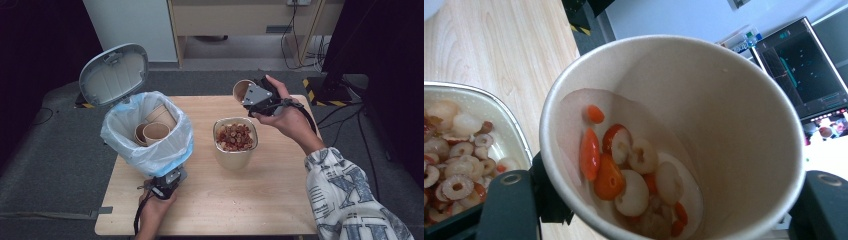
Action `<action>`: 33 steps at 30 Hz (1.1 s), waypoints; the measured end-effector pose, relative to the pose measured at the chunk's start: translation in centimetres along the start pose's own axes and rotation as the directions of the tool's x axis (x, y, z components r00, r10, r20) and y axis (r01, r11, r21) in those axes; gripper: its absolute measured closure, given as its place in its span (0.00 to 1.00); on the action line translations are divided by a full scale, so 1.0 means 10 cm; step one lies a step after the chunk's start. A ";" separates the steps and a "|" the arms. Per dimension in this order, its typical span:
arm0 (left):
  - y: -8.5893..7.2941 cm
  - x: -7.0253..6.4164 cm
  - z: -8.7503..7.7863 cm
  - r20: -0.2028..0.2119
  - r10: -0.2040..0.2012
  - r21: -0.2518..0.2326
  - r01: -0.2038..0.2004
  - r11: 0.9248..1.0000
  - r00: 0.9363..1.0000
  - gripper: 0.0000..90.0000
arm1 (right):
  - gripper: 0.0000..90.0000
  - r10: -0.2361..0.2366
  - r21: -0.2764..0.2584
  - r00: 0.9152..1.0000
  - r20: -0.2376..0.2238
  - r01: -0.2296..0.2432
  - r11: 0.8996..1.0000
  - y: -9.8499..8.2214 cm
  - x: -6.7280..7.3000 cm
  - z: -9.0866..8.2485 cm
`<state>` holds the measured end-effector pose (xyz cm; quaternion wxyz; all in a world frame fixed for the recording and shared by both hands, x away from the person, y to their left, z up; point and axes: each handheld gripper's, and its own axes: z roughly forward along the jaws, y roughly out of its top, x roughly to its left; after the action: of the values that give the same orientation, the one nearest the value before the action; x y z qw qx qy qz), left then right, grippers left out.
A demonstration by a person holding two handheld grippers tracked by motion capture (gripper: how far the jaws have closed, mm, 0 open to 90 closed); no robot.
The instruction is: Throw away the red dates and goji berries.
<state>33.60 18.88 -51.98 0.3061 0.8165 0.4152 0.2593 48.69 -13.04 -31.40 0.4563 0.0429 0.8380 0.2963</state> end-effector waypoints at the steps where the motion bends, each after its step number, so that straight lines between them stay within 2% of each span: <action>1: 0.00 0.00 0.00 -0.001 0.002 0.001 -0.002 1.000 1.000 0.97 | 0.33 -0.010 0.001 1.000 0.003 0.010 1.000 0.00 0.00 0.00; 11: 0.00 -0.01 0.00 0.002 -0.009 0.001 0.009 1.000 1.000 0.97 | 0.33 -0.121 0.040 0.992 0.041 0.119 0.992 0.06 0.01 -0.04; 33: 0.00 0.00 -0.01 -0.001 0.002 0.013 -0.002 1.000 1.000 0.97 | 0.33 -0.195 0.072 0.979 0.056 0.191 0.979 0.10 0.00 -0.06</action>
<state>33.58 18.89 -51.93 0.3002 0.8189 0.4161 0.2573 48.00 -12.50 -30.67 0.5072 -0.0142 0.8329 0.2209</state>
